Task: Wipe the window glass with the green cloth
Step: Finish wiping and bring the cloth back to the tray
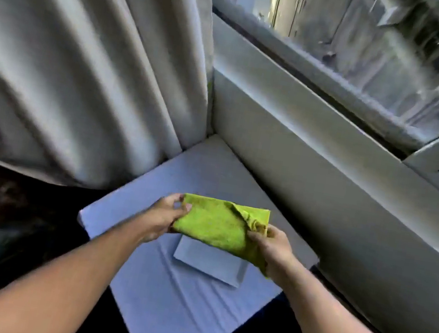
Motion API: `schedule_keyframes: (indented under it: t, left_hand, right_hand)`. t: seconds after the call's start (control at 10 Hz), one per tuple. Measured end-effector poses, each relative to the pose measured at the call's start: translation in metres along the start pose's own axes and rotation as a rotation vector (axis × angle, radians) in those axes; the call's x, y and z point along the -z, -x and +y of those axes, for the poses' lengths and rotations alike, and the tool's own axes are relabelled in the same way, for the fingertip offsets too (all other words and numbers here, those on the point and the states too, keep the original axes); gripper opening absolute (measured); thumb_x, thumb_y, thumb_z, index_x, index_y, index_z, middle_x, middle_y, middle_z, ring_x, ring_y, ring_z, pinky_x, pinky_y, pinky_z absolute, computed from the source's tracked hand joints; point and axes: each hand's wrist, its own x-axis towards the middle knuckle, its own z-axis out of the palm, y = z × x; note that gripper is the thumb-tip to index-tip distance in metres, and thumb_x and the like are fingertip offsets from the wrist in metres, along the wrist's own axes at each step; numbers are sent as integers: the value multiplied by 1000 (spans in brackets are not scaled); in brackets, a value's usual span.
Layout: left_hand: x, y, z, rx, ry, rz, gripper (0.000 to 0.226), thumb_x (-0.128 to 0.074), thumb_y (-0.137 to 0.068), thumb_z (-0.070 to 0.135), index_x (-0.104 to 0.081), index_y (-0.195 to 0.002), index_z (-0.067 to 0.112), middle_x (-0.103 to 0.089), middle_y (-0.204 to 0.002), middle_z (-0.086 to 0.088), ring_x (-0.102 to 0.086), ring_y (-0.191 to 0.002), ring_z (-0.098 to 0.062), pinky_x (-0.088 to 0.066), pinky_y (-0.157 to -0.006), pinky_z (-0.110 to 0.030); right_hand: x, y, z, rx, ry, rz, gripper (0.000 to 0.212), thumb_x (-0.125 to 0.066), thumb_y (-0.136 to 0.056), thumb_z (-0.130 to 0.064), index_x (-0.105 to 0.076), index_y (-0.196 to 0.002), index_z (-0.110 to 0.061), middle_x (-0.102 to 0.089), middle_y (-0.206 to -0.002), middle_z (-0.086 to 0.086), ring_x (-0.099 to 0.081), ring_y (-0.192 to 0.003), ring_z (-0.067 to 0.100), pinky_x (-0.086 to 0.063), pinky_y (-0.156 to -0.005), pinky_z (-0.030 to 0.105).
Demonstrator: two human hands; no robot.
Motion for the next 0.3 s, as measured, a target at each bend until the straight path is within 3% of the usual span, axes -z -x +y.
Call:
schedule_keyframes:
  t: [0.1,0.2,0.3]
  left_hand:
    - [0,-65,-91,91,48,51,23,-52,-101,7,-60,-122,8,-70,-96,-7,-70,-60,-3,-59,-55,-22]
    - [-3,-112,-143,97,18,95,28,-55,-98,-1,-58,-124,-9,-67,-106,-19,-69,-62,-9,-59,-68,-24]
    - [1,-134,-167,129,-76,129,30,-63,-90,-8,-62,-119,-10,-67,-108,-25,-64,-76,-20,-54,-89,-38]
  right_hand:
    - [-28,-64,72,-93,105,72,5,-68,-87,-5,-67,-90,-8,-62,-82,12,-55,-77,22,-43,-68,35]
    - [-41,-109,121,-130,160,108,7,-70,-86,-6,-66,-86,-12,-63,-79,9,-56,-74,21,-45,-68,33]
    - [-45,-132,149,-110,289,168,15,-75,-82,-19,-66,-80,-7,-60,-74,7,-56,-69,23,-43,-64,33]
